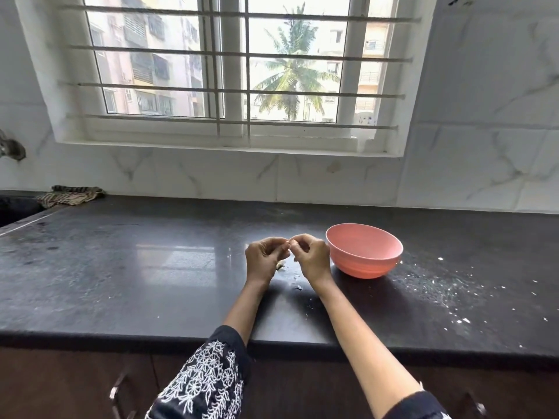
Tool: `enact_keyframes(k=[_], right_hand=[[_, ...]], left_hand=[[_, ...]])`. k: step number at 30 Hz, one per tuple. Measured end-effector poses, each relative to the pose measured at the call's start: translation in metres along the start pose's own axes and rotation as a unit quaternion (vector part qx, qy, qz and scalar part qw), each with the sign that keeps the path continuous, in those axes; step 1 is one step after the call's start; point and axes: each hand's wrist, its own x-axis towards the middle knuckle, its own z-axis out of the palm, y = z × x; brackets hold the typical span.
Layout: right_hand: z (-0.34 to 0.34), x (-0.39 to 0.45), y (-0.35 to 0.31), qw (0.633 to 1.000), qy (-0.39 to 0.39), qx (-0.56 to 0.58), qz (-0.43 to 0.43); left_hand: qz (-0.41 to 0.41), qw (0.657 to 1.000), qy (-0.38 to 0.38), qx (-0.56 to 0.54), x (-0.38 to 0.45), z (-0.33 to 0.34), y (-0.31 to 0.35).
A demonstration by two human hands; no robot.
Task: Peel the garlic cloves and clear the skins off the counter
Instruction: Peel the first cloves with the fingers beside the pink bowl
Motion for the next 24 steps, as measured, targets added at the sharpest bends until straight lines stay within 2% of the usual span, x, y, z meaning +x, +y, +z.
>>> enact_keyframes(k=[5, 12, 20, 24], right_hand=[[-0.001, 0.000, 0.000, 1.000, 0.007, -0.009, 0.020], [0.000, 0.000, 0.004, 0.999, 0.014, -0.034, 0.016], [0.000, 0.001, 0.006, 0.991, 0.026, -0.128, -0.017], [-0.001, -0.001, 0.009, 0.989, 0.006, -0.147, -0.026]], left_hand=[[-0.014, 1.000, 0.004, -0.022, -0.001, 0.001, 0.003], [-0.048, 0.989, 0.050, -0.131, -0.003, 0.002, 0.014], [-0.051, 0.991, 0.050, -0.114, -0.004, 0.004, 0.016], [-0.053, 0.991, 0.047, -0.116, -0.005, 0.003, 0.016]])
